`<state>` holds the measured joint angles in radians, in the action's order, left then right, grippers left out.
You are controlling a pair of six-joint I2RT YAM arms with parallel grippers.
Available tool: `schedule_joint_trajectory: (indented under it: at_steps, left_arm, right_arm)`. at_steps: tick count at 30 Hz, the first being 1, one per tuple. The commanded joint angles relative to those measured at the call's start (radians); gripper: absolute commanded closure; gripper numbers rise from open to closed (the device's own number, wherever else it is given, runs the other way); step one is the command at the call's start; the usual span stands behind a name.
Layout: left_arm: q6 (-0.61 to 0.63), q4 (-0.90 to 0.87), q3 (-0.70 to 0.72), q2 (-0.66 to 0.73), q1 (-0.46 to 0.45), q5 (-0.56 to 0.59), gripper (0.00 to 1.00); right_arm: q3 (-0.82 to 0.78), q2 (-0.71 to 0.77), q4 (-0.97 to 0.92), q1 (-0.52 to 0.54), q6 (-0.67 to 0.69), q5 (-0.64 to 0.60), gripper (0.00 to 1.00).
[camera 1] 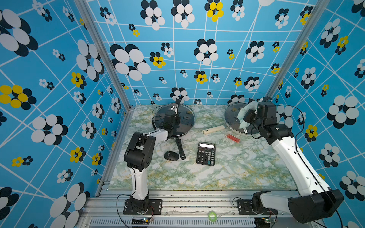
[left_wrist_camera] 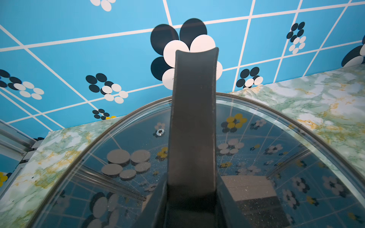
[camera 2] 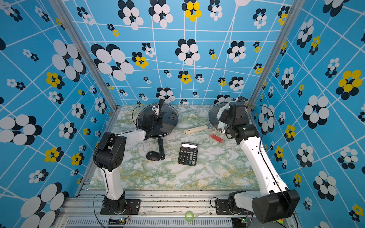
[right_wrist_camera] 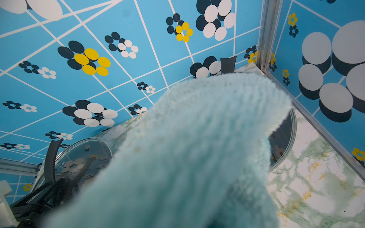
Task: Wipe the pot lid with a cloth
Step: Place the pot lid on the cooking pot.
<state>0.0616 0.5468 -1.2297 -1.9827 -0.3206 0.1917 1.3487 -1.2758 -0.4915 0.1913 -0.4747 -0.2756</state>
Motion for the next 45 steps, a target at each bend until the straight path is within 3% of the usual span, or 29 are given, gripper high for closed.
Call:
schedule_joint_trajectory:
  at_steps: [1, 32, 37, 42, 43, 44, 45]
  left_arm:
    - [-0.026, 0.177, -0.005, 0.022, 0.008, 0.046, 1.0]
    - [-0.108, 0.174, 0.018, 0.004, 0.011, 0.044, 0.98]
    - [-0.089, 0.175, 0.025, 0.014, 0.005, 0.089, 0.68]
    - [-0.072, 0.195, 0.034, 0.054, 0.002, 0.075, 0.49]
    - [-0.065, 0.2, 0.036, 0.066, 0.0, 0.08, 0.4]
    - [-0.056, 0.206, 0.035, 0.077, -0.004, 0.087, 0.09]
    - [-0.045, 0.211, 0.034, 0.093, -0.007, 0.096, 0.01]
  right_arm:
    - [0.035, -0.005, -0.002, 0.002, 0.017, 0.009, 1.0]
    - [0.038, -0.004, -0.016, 0.002, 0.022, 0.01, 1.0]
    - [0.026, 0.005, -0.018, 0.002, 0.022, 0.002, 1.0]
    - [0.003, 0.01, -0.014, 0.002, 0.019, 0.002, 1.0]
    - [-0.003, 0.009, -0.016, 0.002, 0.016, 0.004, 1.0]
    - [-0.01, 0.009, -0.017, 0.002, 0.014, 0.009, 1.0]
    - [-0.023, 0.007, -0.02, 0.002, 0.012, 0.017, 1.0]
